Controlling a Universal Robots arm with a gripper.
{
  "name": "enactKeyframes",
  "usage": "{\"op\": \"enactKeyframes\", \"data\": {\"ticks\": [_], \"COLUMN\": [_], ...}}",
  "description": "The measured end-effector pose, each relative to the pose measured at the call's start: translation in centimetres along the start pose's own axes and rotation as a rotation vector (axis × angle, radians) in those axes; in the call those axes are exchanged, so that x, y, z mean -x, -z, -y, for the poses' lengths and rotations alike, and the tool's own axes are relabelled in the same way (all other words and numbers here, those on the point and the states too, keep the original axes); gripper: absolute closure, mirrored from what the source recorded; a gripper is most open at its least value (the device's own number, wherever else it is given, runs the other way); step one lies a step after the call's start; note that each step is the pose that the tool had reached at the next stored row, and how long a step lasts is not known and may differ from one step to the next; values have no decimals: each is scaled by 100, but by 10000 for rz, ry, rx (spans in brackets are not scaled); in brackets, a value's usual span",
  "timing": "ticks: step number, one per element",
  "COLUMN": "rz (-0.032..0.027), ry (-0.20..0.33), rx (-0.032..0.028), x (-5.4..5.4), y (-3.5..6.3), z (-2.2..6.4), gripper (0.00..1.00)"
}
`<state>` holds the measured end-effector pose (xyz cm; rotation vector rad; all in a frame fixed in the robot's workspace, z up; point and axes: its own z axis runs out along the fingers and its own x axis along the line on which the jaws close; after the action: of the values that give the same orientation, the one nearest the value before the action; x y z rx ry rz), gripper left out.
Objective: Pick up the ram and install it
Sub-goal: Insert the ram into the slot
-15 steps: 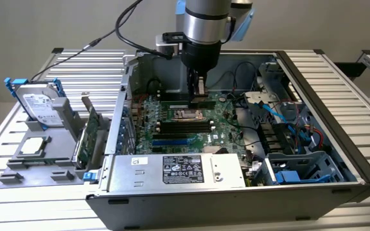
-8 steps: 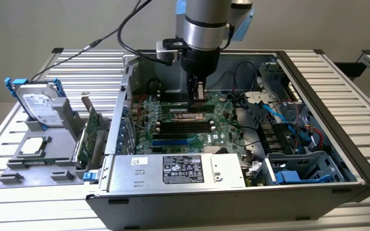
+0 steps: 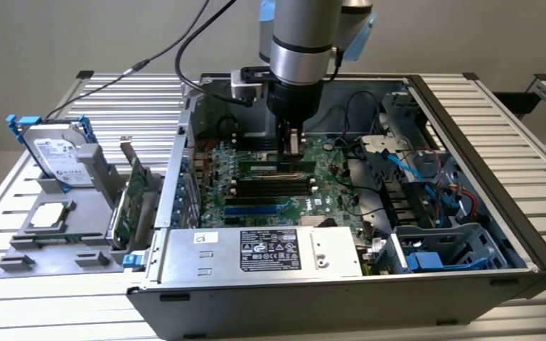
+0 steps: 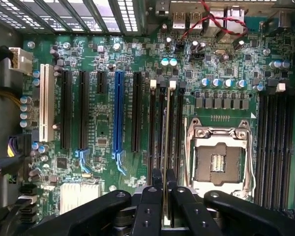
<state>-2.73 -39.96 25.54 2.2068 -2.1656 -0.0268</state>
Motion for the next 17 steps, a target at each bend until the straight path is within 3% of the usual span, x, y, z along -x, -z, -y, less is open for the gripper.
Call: {"op": "enactKeyframes", "data": {"ticks": [3,6,12,15,17], "rz": [-47,-157,-585,-740,-807], "ry": [-63,-75,-95,-102,-106], "rx": [2,4,12,14,15], "x": [1,1,2,7,10], "y": [-50,-82,-120,-155,-169], "z": [3,4,2,-1,-2], "gripper": [86,86,86,86,86]}}
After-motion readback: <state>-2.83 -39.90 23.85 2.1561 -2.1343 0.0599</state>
